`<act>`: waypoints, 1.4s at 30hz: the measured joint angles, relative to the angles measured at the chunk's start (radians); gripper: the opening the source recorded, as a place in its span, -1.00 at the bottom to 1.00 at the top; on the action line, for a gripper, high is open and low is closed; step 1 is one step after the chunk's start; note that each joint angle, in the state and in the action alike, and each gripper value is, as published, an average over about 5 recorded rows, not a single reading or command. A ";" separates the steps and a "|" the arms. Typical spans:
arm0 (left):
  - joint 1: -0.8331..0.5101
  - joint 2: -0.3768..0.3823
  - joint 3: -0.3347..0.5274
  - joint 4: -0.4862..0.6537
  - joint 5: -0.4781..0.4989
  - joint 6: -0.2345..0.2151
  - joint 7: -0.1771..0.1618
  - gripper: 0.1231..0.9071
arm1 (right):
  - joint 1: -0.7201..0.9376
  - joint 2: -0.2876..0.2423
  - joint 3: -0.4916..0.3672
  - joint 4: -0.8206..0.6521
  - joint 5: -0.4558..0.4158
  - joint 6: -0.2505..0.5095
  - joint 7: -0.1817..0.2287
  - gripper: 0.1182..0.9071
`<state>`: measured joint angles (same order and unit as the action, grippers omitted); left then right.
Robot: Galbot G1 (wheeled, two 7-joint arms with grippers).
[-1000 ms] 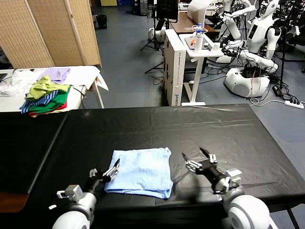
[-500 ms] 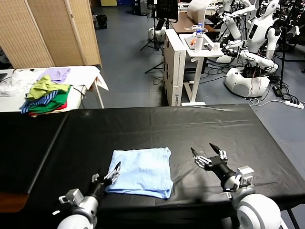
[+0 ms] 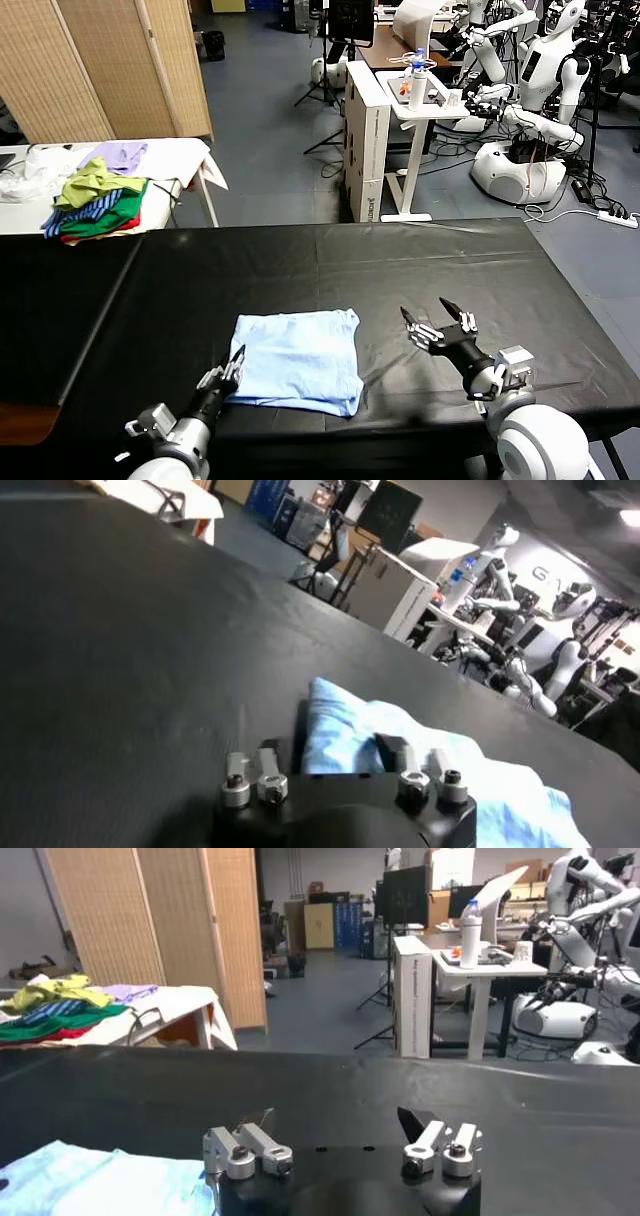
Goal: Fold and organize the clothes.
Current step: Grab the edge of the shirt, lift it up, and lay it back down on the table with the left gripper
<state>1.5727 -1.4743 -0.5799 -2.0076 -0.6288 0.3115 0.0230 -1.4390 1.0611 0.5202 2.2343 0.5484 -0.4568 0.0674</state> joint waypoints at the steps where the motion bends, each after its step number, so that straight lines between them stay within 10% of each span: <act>1: -0.001 -0.001 0.000 -0.002 -0.001 0.002 -0.001 -0.72 | -0.001 0.000 0.000 0.000 0.000 0.000 0.000 1.00; 16: 0.021 0.122 -0.062 -0.098 0.248 0.045 -0.029 -0.88 | 0.015 0.014 -0.013 -0.025 -0.015 0.010 0.000 1.00; 27: 0.155 0.409 -0.367 -0.181 0.274 0.034 -0.009 -0.88 | 0.051 0.052 -0.083 -0.061 -0.040 0.019 -0.004 1.00; 33: 0.225 0.465 -0.500 -0.232 0.279 0.043 -0.052 -0.88 | 0.052 0.064 -0.104 -0.073 -0.042 0.029 -0.009 1.00; 42: 0.175 0.370 -0.328 -0.380 0.212 0.107 -0.144 -0.88 | 0.009 0.058 -0.080 -0.047 -0.056 0.032 -0.011 1.00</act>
<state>1.7473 -1.1046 -0.9075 -2.3878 -0.4173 0.4187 -0.1210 -1.4304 1.1193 0.4406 2.1870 0.4920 -0.4250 0.0561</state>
